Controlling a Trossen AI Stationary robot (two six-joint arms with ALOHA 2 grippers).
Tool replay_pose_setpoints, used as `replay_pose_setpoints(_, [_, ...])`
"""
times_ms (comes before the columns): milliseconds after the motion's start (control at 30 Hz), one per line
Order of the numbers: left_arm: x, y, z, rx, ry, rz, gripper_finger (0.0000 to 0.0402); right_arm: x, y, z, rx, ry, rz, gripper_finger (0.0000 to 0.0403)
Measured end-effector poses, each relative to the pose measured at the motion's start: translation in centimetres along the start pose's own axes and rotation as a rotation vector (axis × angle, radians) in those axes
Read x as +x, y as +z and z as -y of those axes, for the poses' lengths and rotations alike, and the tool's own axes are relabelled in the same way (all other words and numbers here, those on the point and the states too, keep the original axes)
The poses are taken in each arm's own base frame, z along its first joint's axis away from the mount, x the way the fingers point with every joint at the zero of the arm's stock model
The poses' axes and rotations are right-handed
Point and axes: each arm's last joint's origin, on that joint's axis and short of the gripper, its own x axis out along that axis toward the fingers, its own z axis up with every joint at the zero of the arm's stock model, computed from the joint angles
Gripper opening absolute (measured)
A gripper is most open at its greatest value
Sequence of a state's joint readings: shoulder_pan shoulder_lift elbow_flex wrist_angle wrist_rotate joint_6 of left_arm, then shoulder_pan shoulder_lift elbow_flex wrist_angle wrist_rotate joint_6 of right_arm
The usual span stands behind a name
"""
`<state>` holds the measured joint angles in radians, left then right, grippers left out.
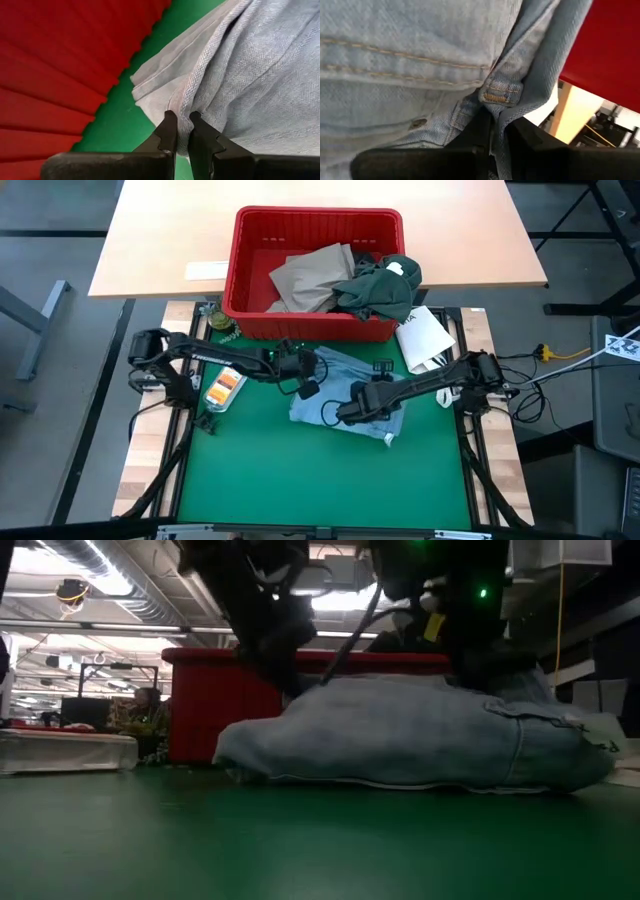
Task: Fold Laundry from Bin
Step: Fold the blue pants
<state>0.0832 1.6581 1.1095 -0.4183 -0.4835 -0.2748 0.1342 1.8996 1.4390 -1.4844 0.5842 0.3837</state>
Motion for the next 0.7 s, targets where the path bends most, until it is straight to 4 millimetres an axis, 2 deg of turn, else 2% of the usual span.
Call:
replay_pose_setpoints(200, [1.0,0.3,-1.1,-0.035,0.043,0.001,0.0029,1.3,0.6,0.8,-0.005,-0.062,0.023,0.004])
replay_pose_setpoints(500, [1.3,0.4,-1.7,-0.049,0.066,0.0,0.0077,2.2,1.2,1.7,0.012,-0.035,0.022,0.0041])
replay_pose_setpoints(700, [1.5,0.5,-2.2,-0.075,0.072,-0.004,0.0121,2.6,1.4,2.3,-0.028,-0.044,0.013,0.0082])
